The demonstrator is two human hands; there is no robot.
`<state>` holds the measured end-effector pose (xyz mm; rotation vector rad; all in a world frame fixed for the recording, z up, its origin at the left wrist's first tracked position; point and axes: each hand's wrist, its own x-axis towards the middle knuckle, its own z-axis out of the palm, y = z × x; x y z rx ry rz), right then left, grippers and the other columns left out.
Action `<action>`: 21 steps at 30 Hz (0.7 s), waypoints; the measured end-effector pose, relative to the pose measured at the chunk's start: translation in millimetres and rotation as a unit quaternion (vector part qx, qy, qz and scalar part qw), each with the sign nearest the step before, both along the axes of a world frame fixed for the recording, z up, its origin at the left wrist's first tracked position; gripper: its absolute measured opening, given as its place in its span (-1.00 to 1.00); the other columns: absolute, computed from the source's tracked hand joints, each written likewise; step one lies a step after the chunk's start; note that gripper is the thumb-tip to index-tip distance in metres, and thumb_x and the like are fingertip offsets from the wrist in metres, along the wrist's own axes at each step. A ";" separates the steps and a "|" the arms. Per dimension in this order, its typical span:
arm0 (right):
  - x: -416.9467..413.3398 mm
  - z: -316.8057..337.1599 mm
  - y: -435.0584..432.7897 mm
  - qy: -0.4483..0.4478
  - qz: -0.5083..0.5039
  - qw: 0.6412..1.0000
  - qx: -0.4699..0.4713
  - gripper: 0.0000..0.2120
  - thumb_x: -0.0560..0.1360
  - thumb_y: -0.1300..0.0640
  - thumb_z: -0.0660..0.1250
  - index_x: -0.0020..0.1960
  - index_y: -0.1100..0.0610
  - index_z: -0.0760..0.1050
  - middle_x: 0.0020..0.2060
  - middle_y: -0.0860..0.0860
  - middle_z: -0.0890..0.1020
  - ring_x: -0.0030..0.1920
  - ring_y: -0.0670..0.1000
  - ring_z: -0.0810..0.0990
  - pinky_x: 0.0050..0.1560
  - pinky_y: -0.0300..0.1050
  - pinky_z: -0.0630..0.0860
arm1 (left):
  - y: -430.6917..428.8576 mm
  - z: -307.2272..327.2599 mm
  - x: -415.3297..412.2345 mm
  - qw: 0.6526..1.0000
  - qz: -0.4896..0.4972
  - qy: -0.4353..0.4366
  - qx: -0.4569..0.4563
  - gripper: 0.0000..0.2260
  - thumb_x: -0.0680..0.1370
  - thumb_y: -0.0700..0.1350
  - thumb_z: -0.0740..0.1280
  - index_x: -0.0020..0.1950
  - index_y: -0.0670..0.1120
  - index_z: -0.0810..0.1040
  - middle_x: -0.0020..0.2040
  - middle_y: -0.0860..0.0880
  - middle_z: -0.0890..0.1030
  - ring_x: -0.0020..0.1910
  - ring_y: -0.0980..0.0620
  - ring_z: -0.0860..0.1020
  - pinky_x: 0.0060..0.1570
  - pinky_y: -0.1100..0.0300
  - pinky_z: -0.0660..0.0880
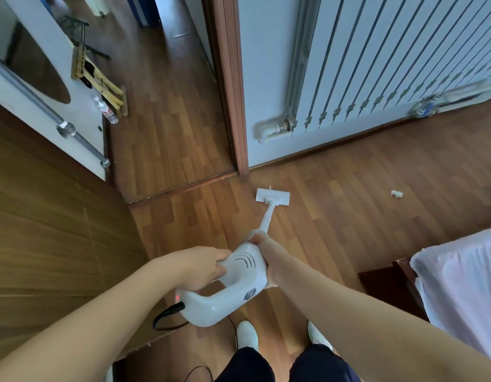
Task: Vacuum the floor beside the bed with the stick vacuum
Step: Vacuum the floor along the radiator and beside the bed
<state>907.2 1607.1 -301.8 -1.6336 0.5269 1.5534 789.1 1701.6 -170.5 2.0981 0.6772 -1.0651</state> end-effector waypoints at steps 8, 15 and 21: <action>5.7 2.7 1.0 -0.043 -0.083 0.994 0.059 -0.21 -0.02 0.01 0.49 0.23 0.13 0.62 0.00 0.17 0.73 -0.13 0.22 0.75 0.04 0.28 0.68 | 0.3 5.3 6.1 0.998 -0.040 -0.021 0.047 -0.65 0.67 -0.08 0.05 0.47 -0.01 0.26 0.07 -0.03 0.56 -0.16 0.03 0.51 -0.16 0.18 0.43; 29.3 5.4 24.8 -0.068 -0.086 0.993 0.034 -0.39 0.15 0.01 0.44 0.19 0.11 0.64 0.06 0.20 0.75 -0.11 0.23 0.76 -0.01 0.28 0.68 | 21.8 -2.5 32.4 0.998 -0.019 -0.029 0.049 -0.64 0.67 -0.09 0.07 0.47 -0.04 0.28 -0.24 0.06 0.46 -0.38 0.11 0.38 -0.36 0.24 0.30; 30.2 -0.4 30.9 -0.048 -0.086 0.995 0.010 -0.42 0.23 -0.03 0.45 0.24 0.12 0.59 0.03 0.17 0.75 -0.06 0.22 0.77 0.04 0.30 0.66 | 37.3 -14.4 39.9 0.998 -0.045 -0.012 0.036 -0.65 0.66 -0.08 0.09 0.45 0.03 0.31 -0.12 0.05 0.55 -0.32 0.09 0.46 -0.29 0.25 0.35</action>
